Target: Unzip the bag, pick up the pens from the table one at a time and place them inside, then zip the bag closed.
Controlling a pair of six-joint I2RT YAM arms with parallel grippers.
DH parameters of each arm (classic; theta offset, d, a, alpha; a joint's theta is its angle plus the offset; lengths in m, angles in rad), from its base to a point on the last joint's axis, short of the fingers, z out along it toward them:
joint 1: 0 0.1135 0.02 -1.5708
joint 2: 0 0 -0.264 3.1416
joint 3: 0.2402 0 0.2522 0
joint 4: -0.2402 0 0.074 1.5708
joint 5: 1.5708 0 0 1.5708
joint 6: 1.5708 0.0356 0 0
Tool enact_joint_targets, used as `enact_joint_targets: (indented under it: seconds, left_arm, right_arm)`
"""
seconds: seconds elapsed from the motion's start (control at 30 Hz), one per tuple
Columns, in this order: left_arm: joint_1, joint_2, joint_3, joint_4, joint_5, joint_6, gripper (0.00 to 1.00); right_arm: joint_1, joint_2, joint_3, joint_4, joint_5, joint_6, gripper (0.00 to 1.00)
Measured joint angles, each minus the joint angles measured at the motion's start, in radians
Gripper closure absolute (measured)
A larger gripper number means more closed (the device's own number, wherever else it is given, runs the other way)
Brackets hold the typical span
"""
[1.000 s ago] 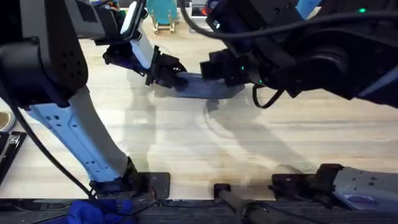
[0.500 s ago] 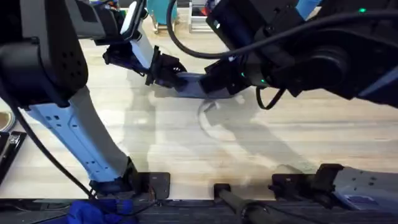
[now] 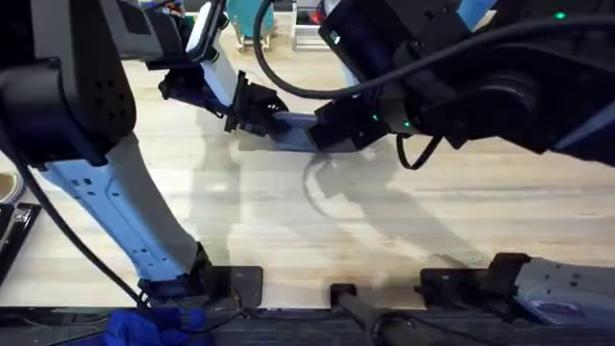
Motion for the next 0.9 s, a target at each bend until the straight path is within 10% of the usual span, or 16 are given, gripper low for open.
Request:
enact_joint_targets:
  seconds: [0.33, 0.53, 0.9]
  left_arm:
    - [0.000, 0.000, 0.000, -0.004, 0.000, 0.000, 0.879]
    - [0.000, 0.000, 0.000, -0.009, 0.005, 0.000, 0.029]
    - [0.000, 0.000, 0.000, -0.011, 0.005, 0.000, 0.006]
  right_arm:
    - [-0.004, 0.000, 0.000, -0.002, -0.001, 0.000, 0.007]
    - [-0.004, 0.000, 0.000, -0.002, -0.001, 0.000, 0.007]
    - [-0.004, 0.000, 0.000, -0.021, -0.002, 0.000, 0.007]
